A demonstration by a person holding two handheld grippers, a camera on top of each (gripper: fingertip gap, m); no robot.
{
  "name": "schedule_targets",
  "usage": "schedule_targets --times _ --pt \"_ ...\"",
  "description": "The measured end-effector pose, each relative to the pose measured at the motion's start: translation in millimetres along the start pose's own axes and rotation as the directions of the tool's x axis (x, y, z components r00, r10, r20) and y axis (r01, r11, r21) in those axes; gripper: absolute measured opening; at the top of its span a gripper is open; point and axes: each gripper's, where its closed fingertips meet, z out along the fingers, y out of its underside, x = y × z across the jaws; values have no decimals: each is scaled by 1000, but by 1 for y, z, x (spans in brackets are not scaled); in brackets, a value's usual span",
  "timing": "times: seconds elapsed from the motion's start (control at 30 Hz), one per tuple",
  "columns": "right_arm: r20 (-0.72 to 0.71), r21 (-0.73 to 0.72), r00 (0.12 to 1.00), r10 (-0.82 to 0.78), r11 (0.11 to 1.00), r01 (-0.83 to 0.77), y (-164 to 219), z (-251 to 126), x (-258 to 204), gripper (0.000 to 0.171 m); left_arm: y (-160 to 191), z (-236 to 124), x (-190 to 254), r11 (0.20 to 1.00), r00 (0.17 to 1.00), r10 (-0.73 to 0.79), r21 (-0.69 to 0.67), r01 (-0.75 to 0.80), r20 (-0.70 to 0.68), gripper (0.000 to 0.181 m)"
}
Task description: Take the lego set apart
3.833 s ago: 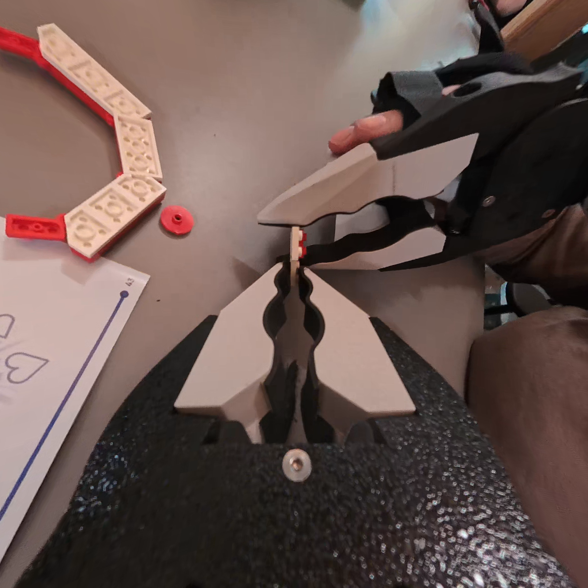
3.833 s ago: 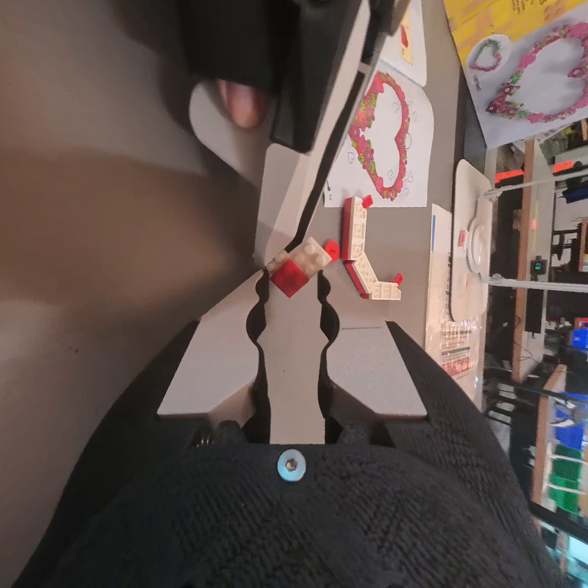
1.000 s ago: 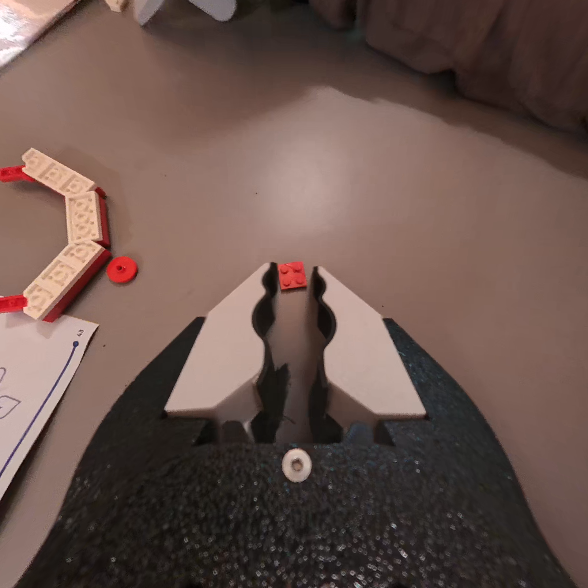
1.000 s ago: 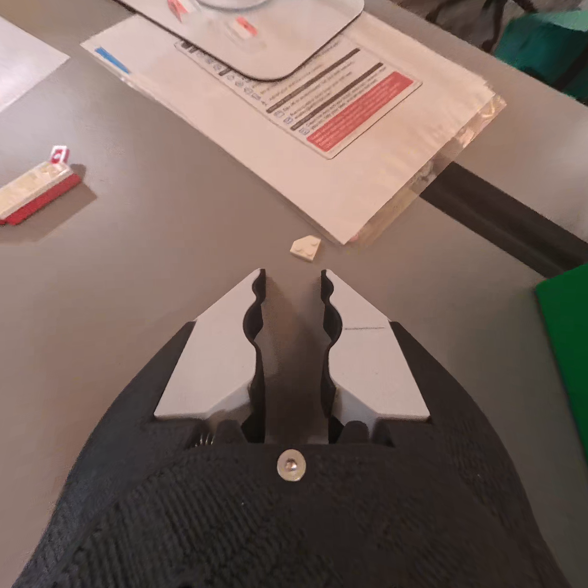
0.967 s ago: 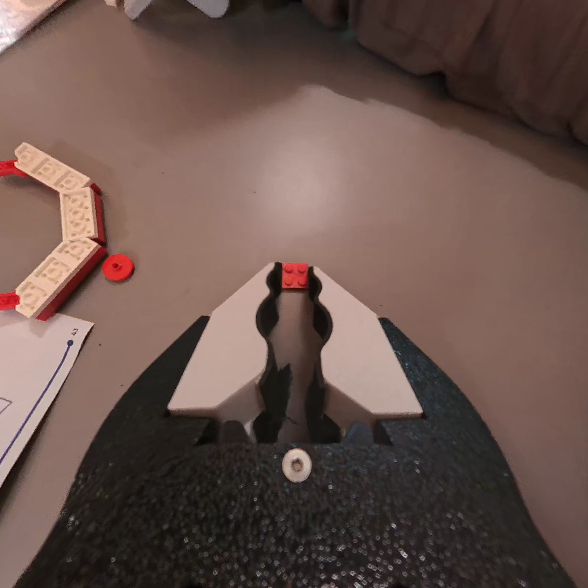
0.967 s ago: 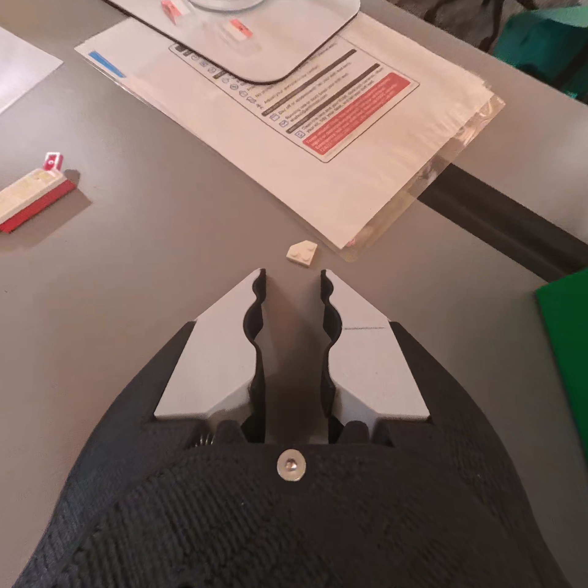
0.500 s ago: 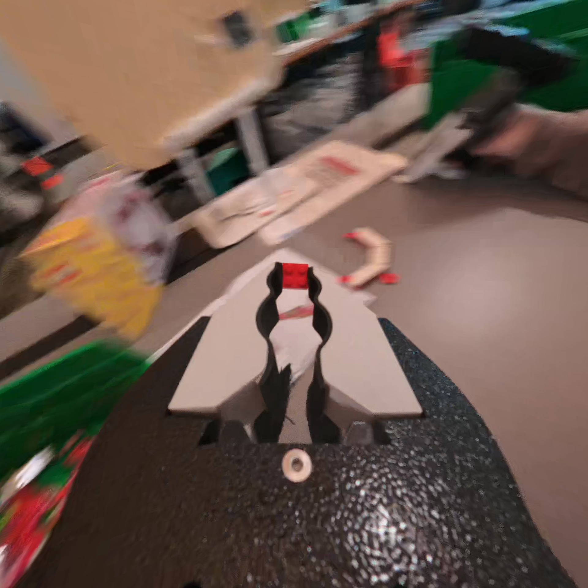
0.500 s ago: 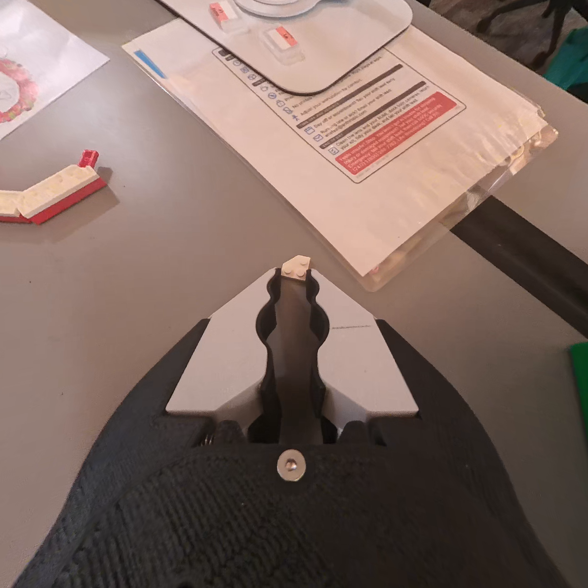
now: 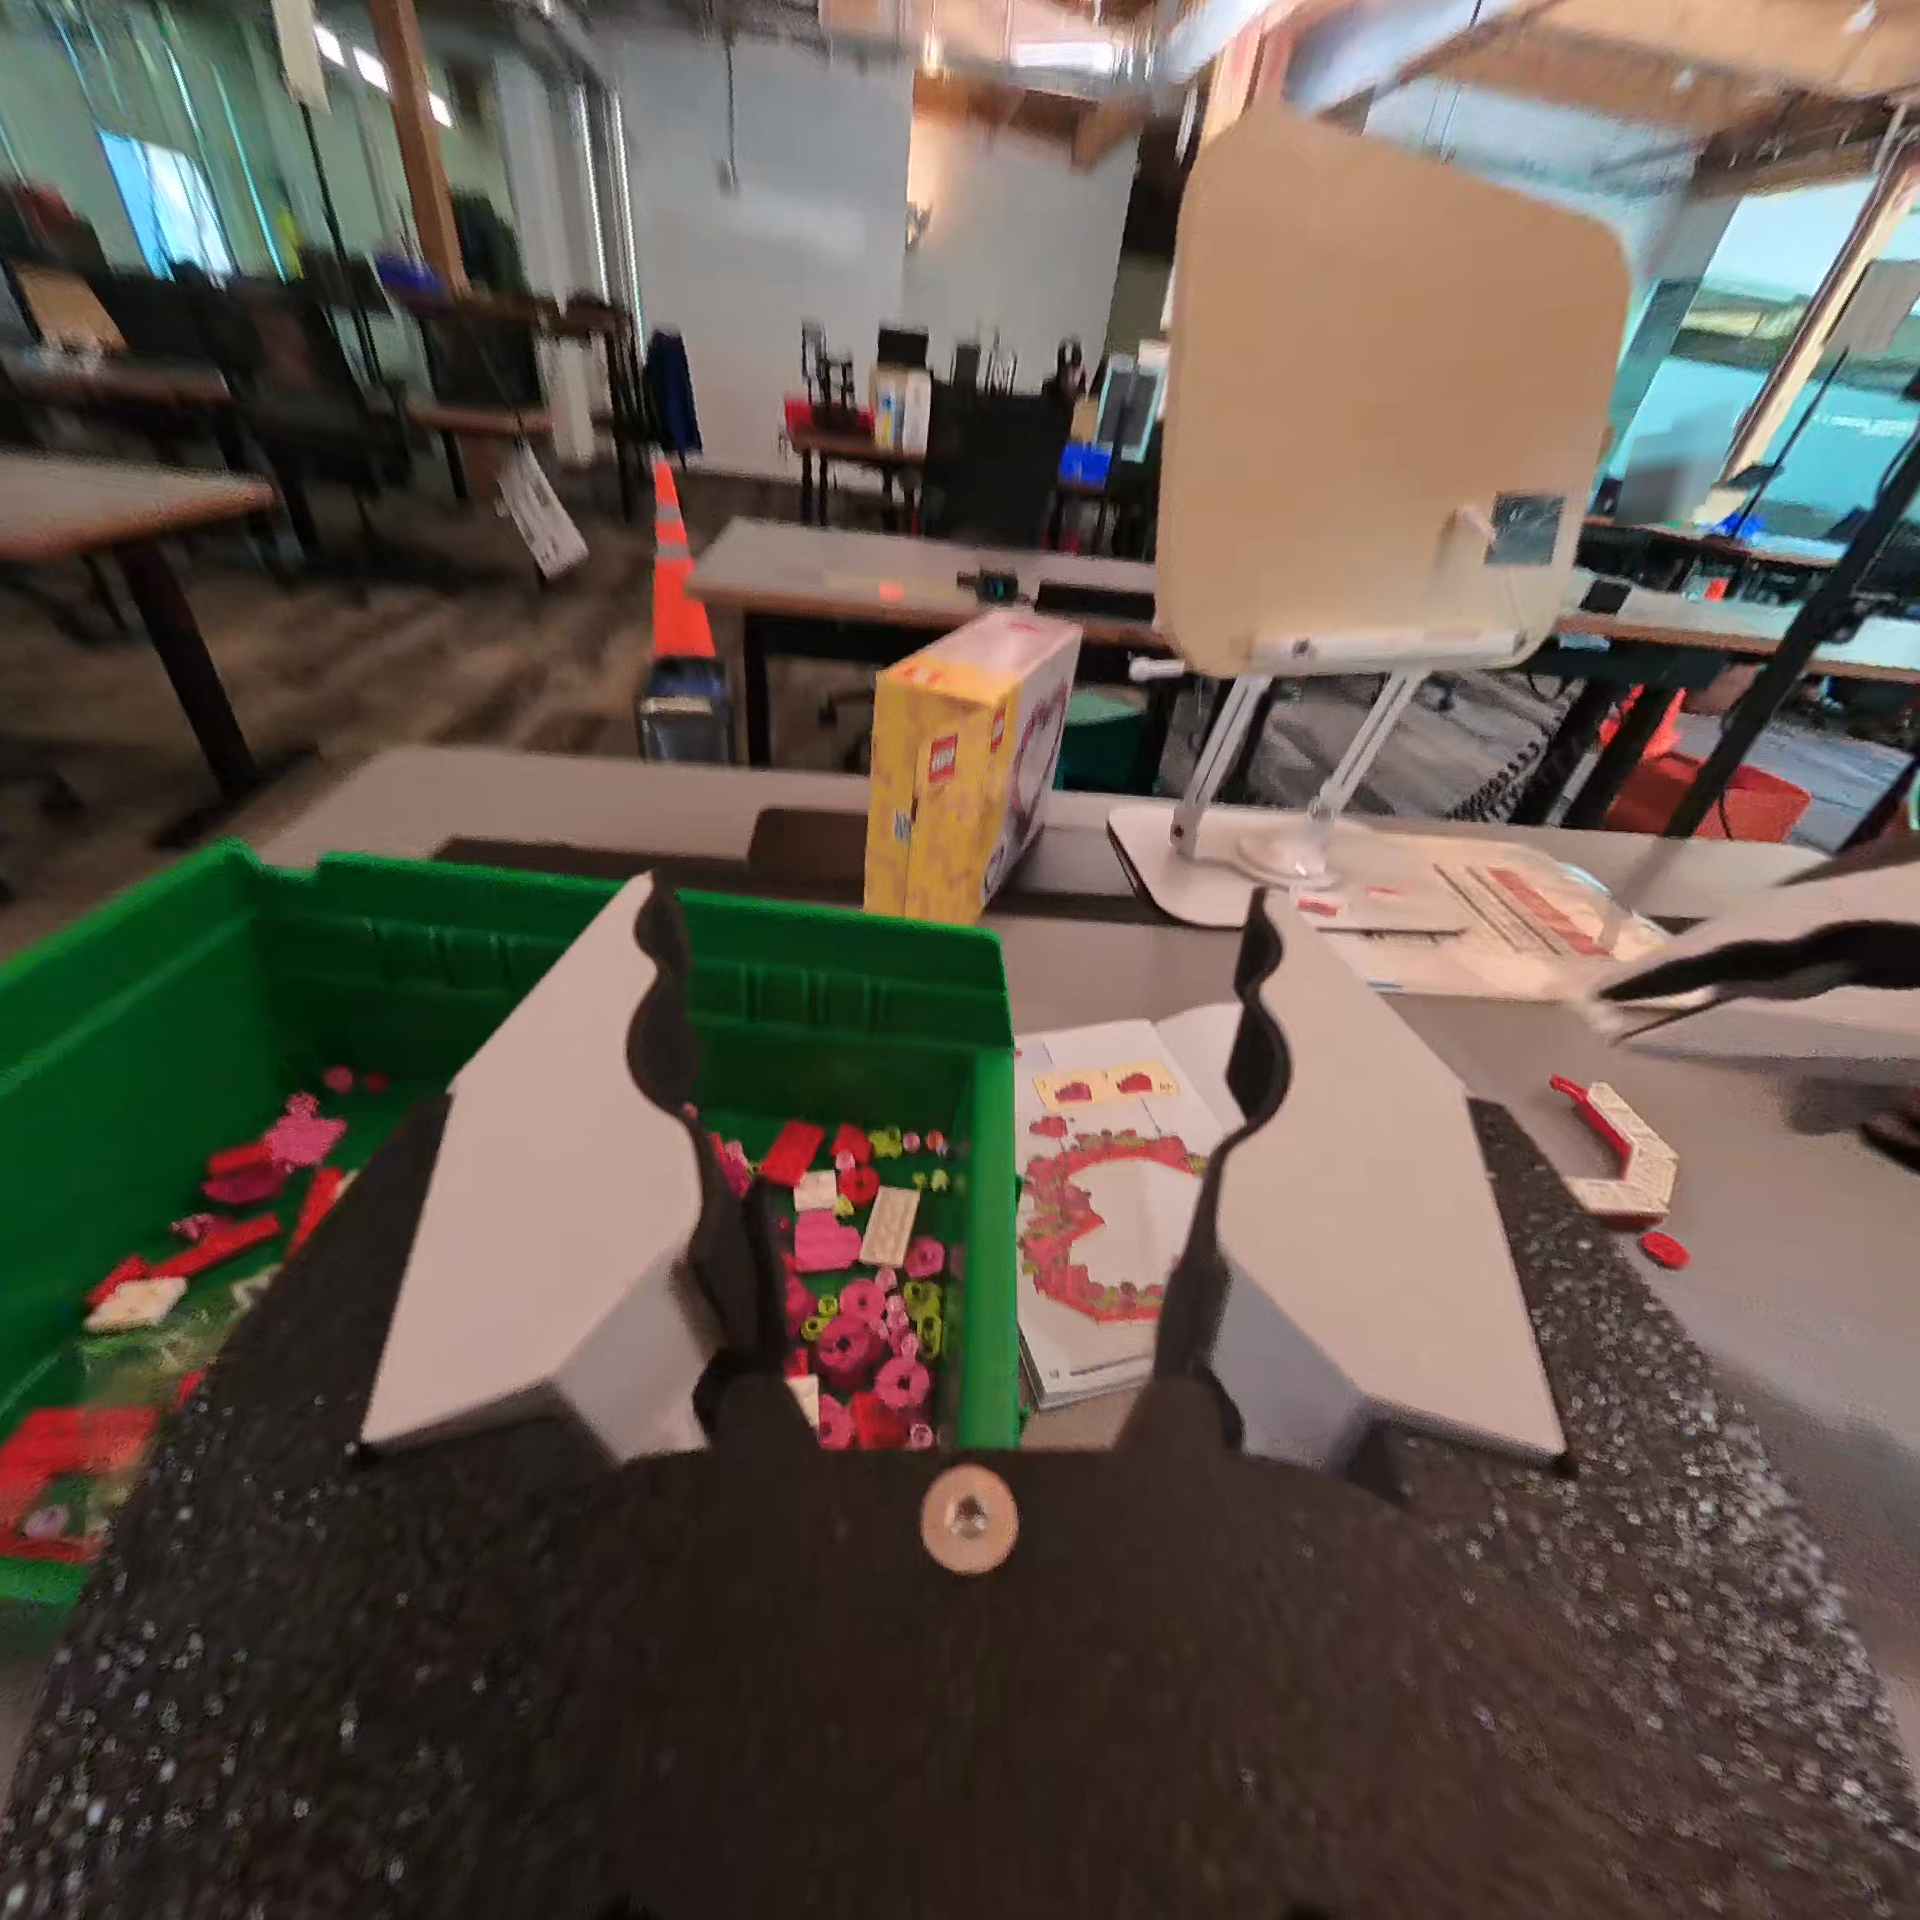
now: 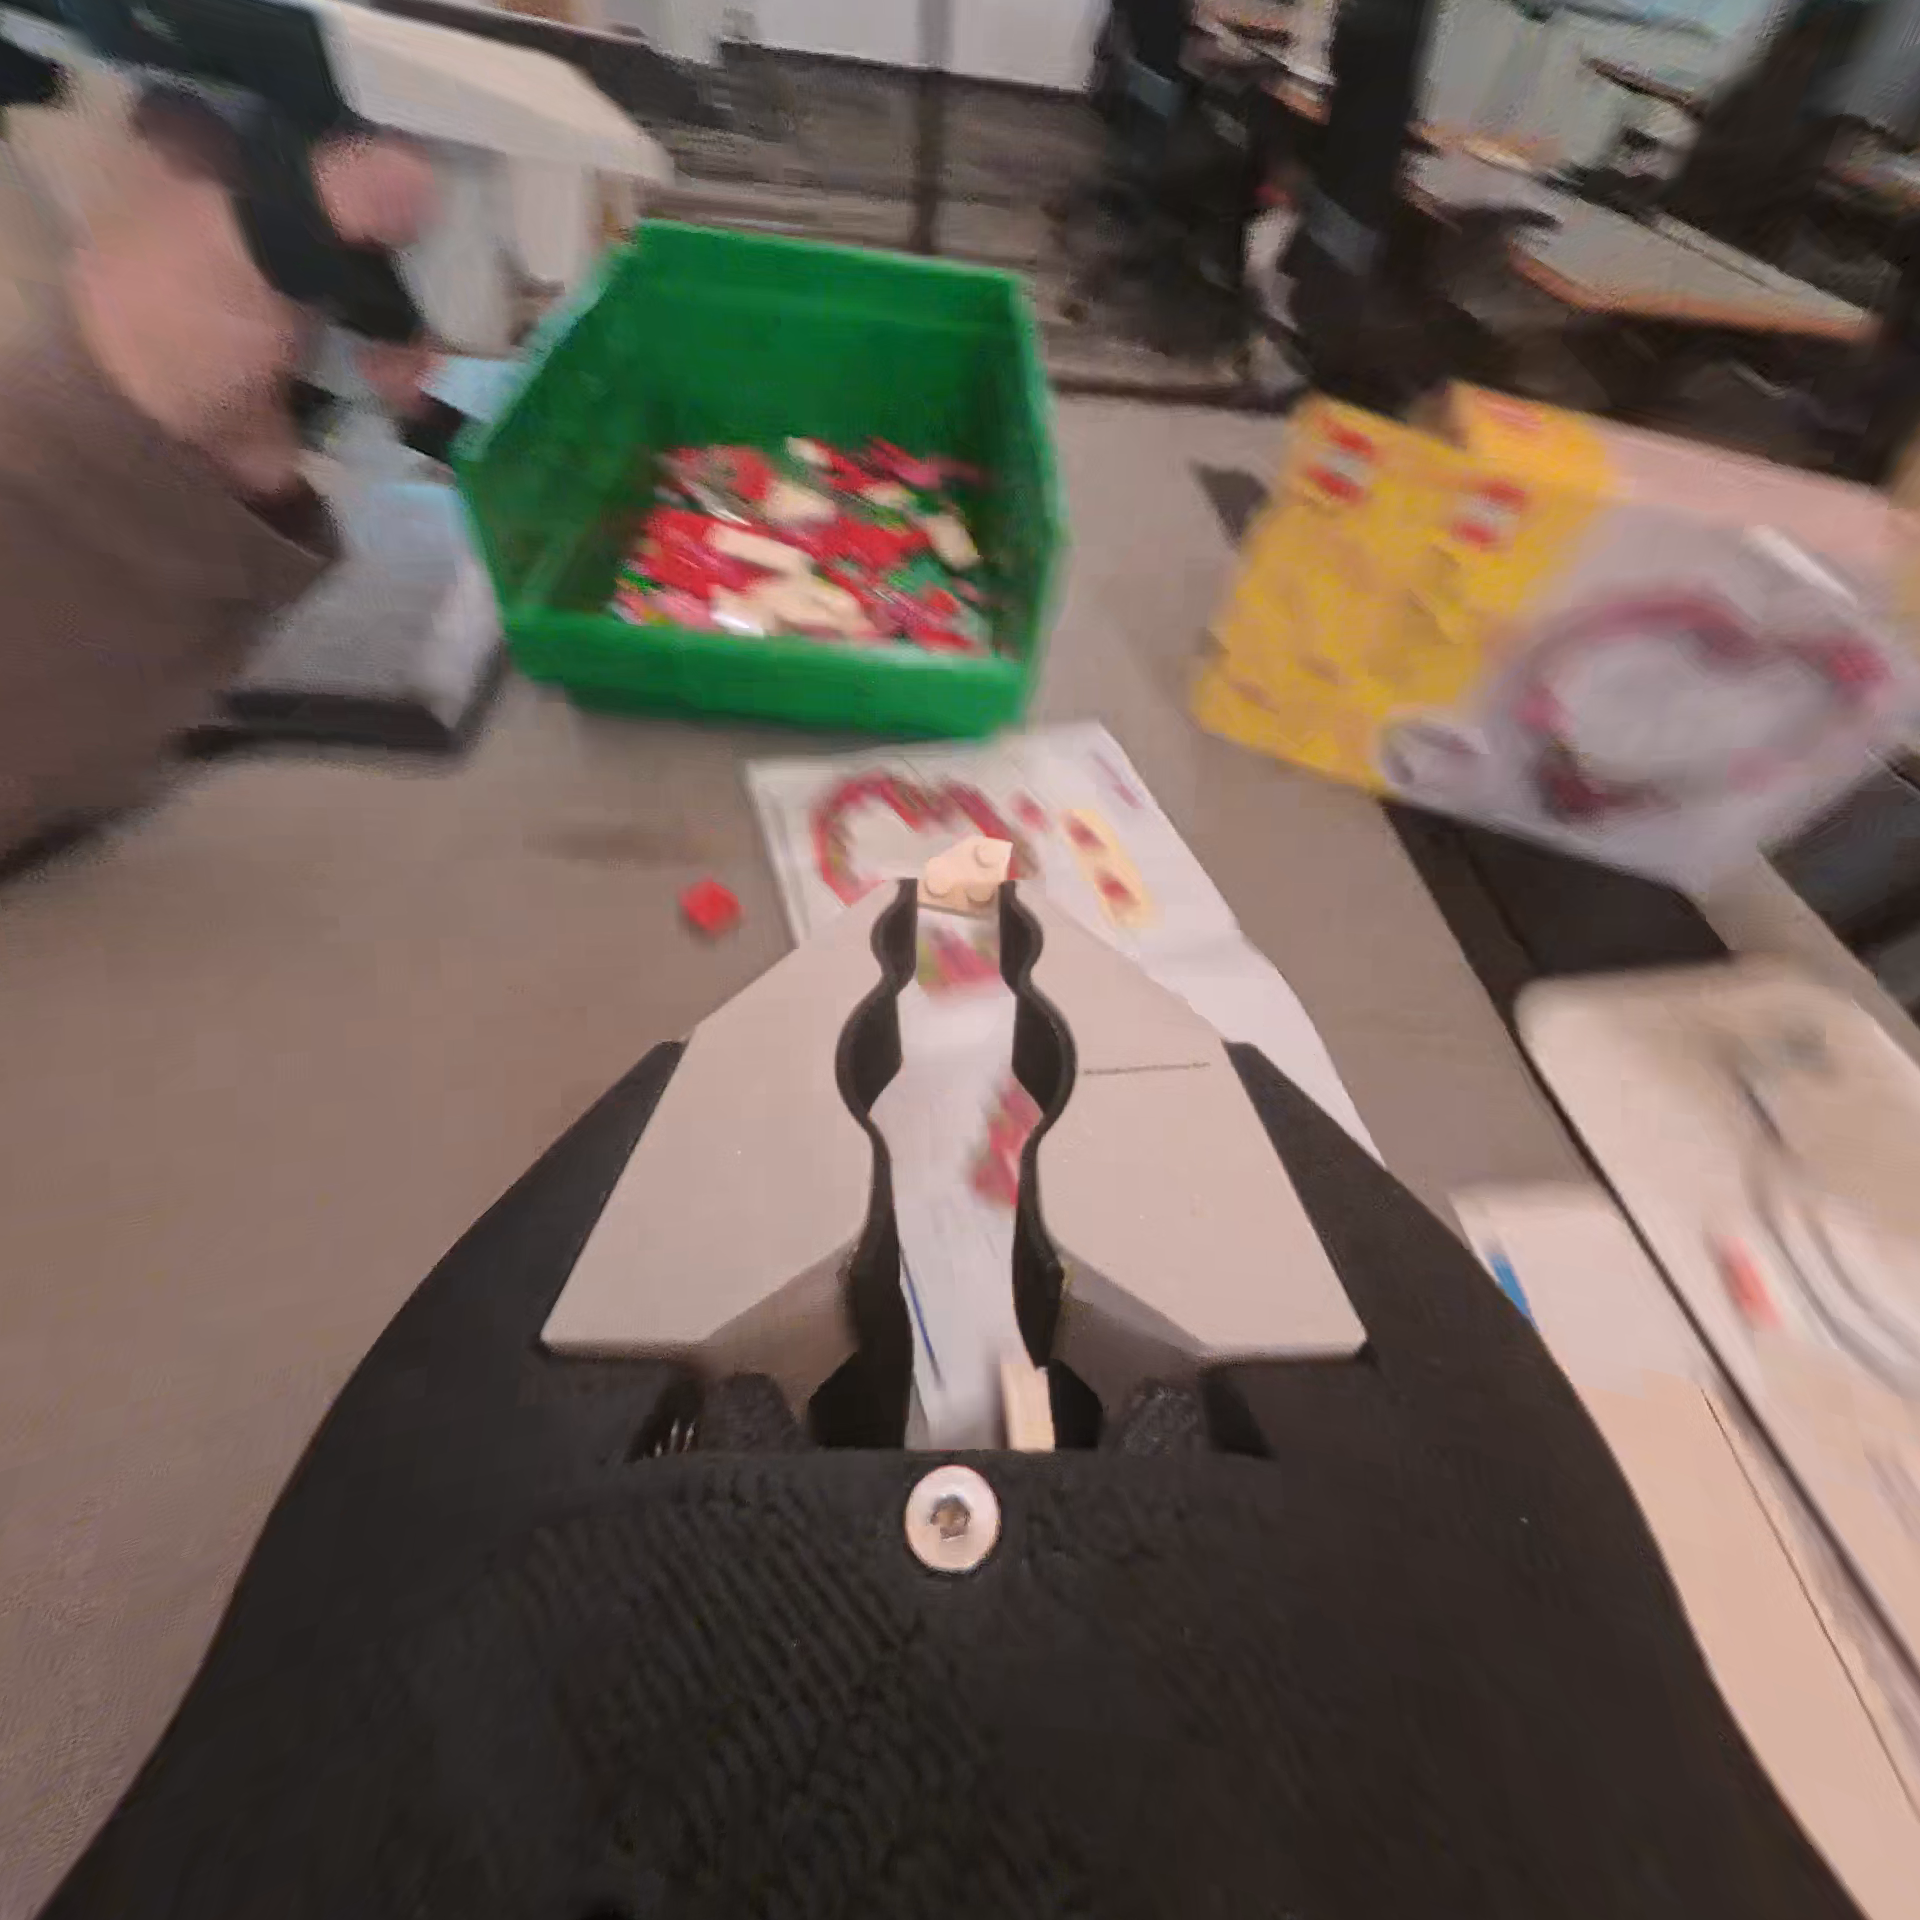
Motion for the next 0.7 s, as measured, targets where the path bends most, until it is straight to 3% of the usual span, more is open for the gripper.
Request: schedule_targets --times 0.03,0.13,0.23,0.33,0.43,0.5,0.6,0.7 --pt "47 6 998 -36 999 36 -16 27 -15 15 -3 -3 1 1000 1000 15 20 -14 -3 100" --pt "147 -22 984 -102 994 107 -47 99 -44 14 -12 -10 3 997 999 37 72 -36 -8 97" --pt "182 -99 980 -82 990 101 -53 154 -50 15 -20 -19 2 992 998 59 111 -59 2 93" --pt "190 -118 982 -10 992 33 -54 176 -45 45 -28 -28 0 986 996 83 147 -85 19 85" --pt "155 -49 987 39 998 -32 -60 165 -31 59 -32 -36 17 983 994 97 163 -87 -53 76" --pt "97 16 994 44 999 -46 -61 143 -15 59 -26 -38 45 987 978 124 127 -103 -170 57" --pt "-45 123 999 23 992 -17 -50 89 14 56 24 -32 94 979 925 99 -130 -156 -366 37" --pt "-243 192 969 -44 977 92 -21 22 38 48 103 -24 119 878 903 56 -410 -248 -425 38"
